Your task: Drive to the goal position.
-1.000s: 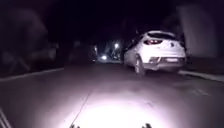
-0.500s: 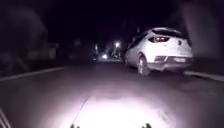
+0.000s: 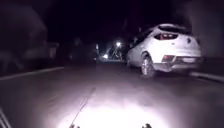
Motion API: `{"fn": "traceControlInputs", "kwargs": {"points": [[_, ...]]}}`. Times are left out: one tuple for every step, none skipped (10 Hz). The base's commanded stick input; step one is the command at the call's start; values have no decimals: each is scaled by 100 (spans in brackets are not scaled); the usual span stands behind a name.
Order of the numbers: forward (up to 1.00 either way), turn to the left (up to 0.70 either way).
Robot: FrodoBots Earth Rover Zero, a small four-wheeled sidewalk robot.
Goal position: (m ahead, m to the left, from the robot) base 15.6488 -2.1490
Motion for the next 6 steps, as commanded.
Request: {"fn": "traceControlInputs", "kwargs": {"points": [[70, 0], [70, 0], [70, 0], [70, 0], [70, 0], [70, 0]]}}
